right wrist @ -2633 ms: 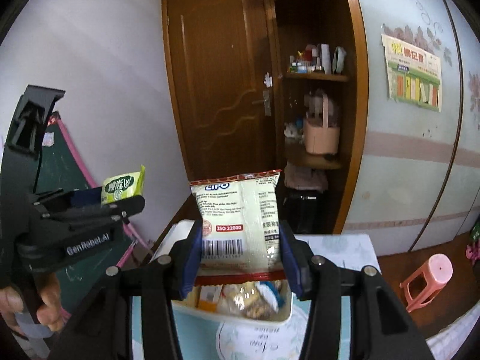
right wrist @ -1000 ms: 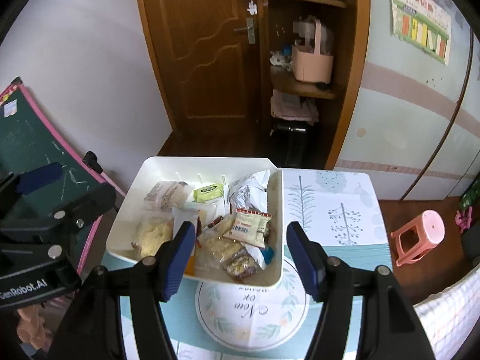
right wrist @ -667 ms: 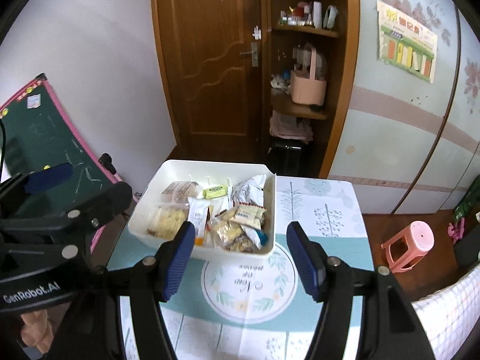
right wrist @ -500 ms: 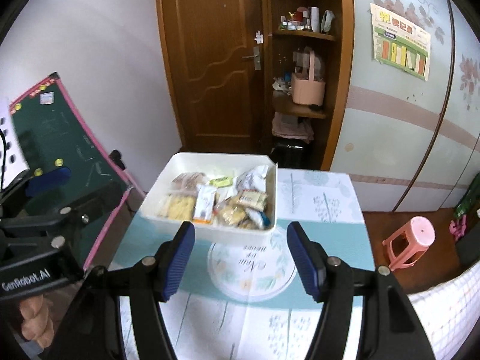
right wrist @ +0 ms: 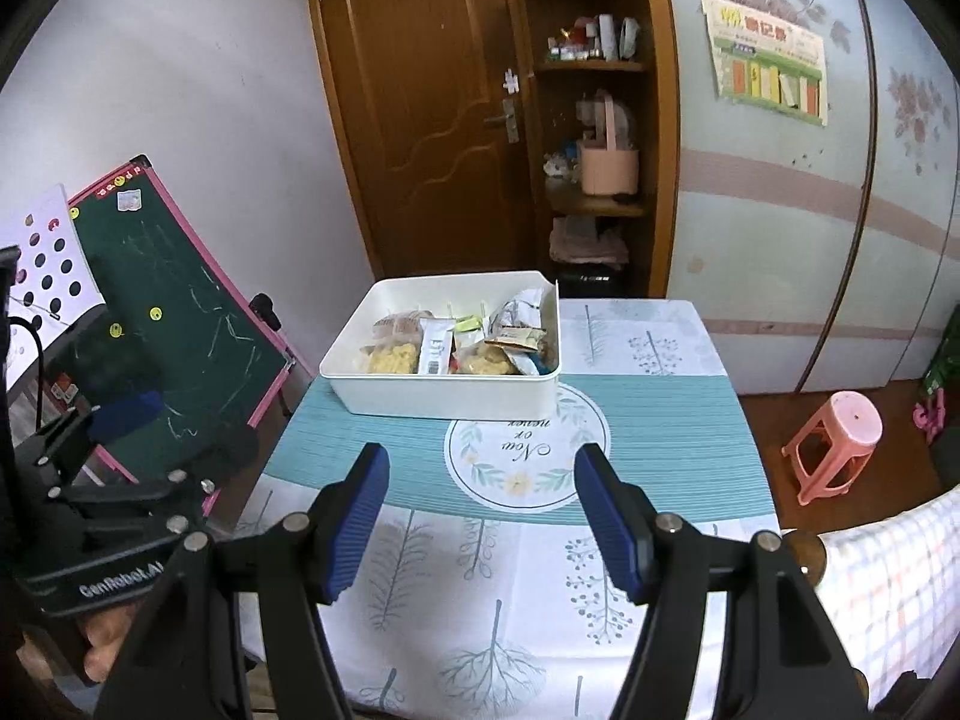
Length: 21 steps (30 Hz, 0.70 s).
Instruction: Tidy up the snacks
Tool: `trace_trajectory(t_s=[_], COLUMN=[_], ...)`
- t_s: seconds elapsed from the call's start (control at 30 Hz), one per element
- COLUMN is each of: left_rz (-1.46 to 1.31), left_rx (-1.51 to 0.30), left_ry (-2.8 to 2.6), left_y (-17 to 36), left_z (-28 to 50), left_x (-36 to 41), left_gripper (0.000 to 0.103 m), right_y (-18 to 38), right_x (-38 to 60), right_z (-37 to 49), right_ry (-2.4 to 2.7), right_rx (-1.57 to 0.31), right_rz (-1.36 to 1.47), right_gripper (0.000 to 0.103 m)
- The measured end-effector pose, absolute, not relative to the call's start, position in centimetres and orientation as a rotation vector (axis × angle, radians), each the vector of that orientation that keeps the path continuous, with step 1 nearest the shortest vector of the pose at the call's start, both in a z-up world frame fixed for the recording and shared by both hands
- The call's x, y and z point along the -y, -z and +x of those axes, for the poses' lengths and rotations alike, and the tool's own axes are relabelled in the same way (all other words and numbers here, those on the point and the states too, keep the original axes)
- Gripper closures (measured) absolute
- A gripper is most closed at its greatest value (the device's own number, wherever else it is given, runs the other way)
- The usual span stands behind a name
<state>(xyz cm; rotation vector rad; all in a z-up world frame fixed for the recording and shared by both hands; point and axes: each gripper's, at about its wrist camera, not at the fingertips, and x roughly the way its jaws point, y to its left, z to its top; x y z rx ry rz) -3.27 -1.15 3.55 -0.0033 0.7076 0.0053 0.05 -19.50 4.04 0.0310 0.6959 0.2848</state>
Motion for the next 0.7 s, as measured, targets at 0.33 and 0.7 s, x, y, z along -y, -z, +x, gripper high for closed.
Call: trace_trajectory(t_s=[0.33,0.7], left_rz=[-0.005,-0.022], left_rx=[-0.705,-0.74], left_ry=[-0.033,-0.049], left_y=[-3.1,-2.7], left_z=[-4.0,-3.9], left_x=[1.7,1.5], left_gripper=[0.01,0.01], right_y=[-3.3,-2.5], right_x=[19.4,19.4], right_z=[-1.4,-1.4], right_ry=[-0.269,-0.288], right_rx=[-0.687,-0.716], right_rz=[0.033,0.052], right_gripper=[0.038,0.038])
